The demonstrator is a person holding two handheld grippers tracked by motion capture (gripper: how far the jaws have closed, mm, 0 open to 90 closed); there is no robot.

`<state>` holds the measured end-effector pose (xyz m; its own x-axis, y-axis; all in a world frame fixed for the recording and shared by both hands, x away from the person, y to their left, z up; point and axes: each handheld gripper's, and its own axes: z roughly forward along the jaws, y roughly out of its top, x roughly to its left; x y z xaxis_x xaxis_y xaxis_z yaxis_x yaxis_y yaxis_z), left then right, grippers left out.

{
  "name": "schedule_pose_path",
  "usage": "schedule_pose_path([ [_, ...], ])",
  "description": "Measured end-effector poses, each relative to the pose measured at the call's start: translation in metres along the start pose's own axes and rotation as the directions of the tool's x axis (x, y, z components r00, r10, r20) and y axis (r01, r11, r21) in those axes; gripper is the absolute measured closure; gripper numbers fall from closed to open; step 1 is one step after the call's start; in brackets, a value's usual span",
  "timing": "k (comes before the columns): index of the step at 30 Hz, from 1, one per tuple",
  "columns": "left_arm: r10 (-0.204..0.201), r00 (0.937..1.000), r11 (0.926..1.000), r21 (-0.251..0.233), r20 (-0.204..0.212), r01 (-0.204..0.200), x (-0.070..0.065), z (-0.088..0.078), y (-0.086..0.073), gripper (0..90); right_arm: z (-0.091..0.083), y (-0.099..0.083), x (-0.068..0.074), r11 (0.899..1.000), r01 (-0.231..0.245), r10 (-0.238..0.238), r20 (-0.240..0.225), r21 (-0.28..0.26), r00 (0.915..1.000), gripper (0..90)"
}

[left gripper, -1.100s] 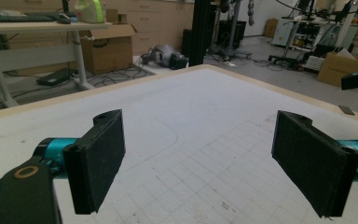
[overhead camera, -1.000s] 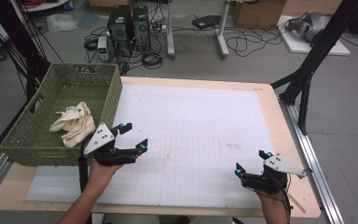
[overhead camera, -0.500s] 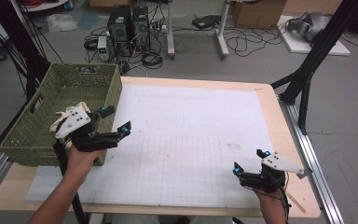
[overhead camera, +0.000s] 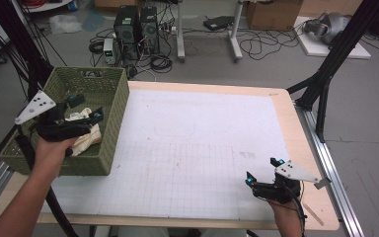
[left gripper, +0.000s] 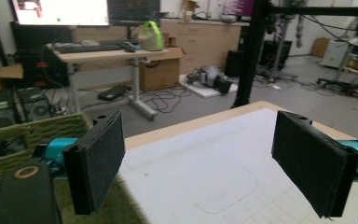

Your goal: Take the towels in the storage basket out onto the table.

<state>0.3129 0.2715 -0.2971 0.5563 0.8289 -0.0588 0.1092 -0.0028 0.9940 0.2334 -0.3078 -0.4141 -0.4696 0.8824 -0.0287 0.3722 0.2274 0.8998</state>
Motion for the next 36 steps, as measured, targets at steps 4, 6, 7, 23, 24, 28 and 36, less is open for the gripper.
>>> schedule_pose_path([
  [4,0.0,0.9987,0.9994,0.035,-0.05,0.002,0.022,-0.002,-0.005,17.6,0.002,-0.001,0.0,1.0,0.006,-0.006,-0.001,0.005,1.0,4.1],
  [6,-0.012,0.9971,0.9981,0.06,-0.076,0.017,0.036,-0.001,-0.009,17.6,0.002,-0.001,0.001,1.0,0.007,-0.007,-0.004,0.007,1.0,4.1],
  [7,-0.014,0.9961,0.9966,0.08,-0.088,0.021,0.042,0.0,-0.011,17.6,0.002,-0.001,0.001,1.0,0.011,-0.011,-0.004,0.008,0.9999,4.1],
  [23,-0.055,0.9682,0.9093,0.388,-0.244,0.15,0.115,0.04,-0.056,17.7,0.007,-0.005,0.0,0.999,0.019,-0.019,0.001,0.037,0.9998,4.1],
  [24,-0.052,0.9668,0.8999,0.408,-0.25,0.154,0.116,0.044,-0.059,17.7,0.007,-0.004,0.0,0.999,0.019,-0.019,0.0,0.037,0.9998,4.1],
  [28,-0.033,0.9604,0.8439,0.507,-0.277,0.175,0.121,0.055,-0.072,18.5,0.008,-0.004,0.001,0.999,0.012,-0.012,-0.007,0.038,0.9999,4.1],
  [36,-0.002,0.9445,0.6454,0.721,-0.328,0.252,0.125,0.065,-0.097,18.9,0.007,-0.003,0.003,0.999,0.032,-0.031,-0.017,0.033,0.9994,4.2],
])
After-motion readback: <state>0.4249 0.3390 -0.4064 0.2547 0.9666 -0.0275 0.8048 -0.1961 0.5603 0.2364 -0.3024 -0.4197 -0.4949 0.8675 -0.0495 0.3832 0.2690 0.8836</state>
